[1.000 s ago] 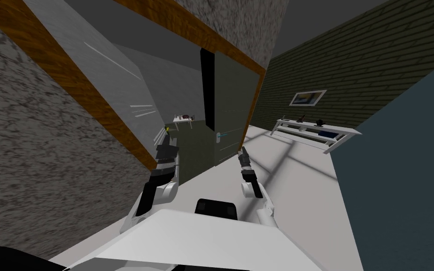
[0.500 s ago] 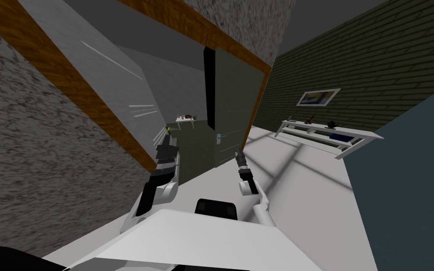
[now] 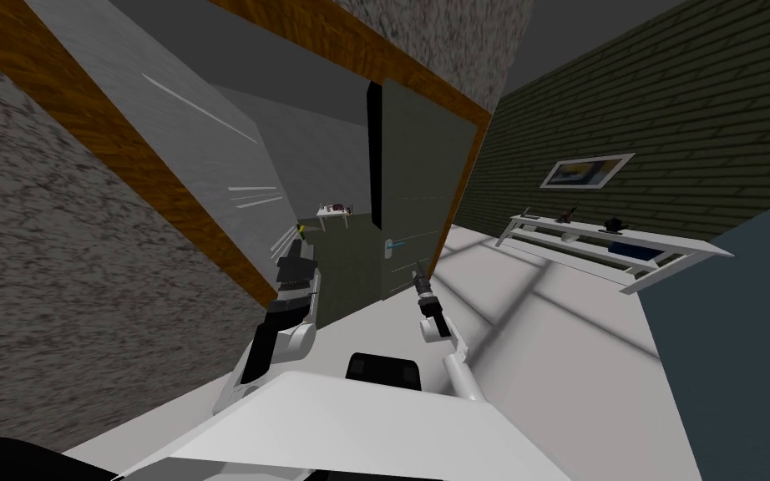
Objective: Push the door open
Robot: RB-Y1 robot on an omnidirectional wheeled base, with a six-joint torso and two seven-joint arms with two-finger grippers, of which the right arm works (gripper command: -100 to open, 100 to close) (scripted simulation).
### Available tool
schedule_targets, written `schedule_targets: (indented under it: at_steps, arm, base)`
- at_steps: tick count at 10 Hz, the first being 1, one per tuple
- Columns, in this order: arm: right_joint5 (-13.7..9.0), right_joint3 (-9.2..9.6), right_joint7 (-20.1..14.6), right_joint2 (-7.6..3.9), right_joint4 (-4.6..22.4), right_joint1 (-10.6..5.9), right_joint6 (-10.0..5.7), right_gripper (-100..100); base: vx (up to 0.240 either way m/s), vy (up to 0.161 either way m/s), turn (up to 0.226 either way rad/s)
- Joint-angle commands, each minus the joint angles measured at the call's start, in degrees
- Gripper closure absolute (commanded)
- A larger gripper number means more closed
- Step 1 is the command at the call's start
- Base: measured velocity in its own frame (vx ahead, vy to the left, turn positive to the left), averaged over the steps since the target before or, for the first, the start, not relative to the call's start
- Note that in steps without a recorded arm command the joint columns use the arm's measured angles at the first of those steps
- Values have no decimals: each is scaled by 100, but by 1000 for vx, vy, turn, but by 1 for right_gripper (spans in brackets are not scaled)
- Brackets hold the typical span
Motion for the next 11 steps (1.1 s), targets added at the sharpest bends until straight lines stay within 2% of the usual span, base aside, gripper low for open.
schedule_targets:
  at_steps: [1,2,3,5,6,10,11]
  arm:
    - [14,39,-34,10,210,-127,37,-100]
    - [23,62,-53,16,333,-203,58,-100]
    - [38,107,-89,34,571,-350,100,-100]
    - [54,151,-126,52,809,-498,142,-100]
    - [68,193,-161,74,1031,-636,181,-100]
    - [96,272,-227,122,1457,-900,256,-100]
    - [108,307,-255,150,1642,-1015,289,-100]
  base:
    - [89,-60,105]
    - [92,-69,81]
    - [97,-107,140]
    - [98,-110,105]
    - [116,-114,128]
    - [90,-76,80]
    - [95,-110,122]
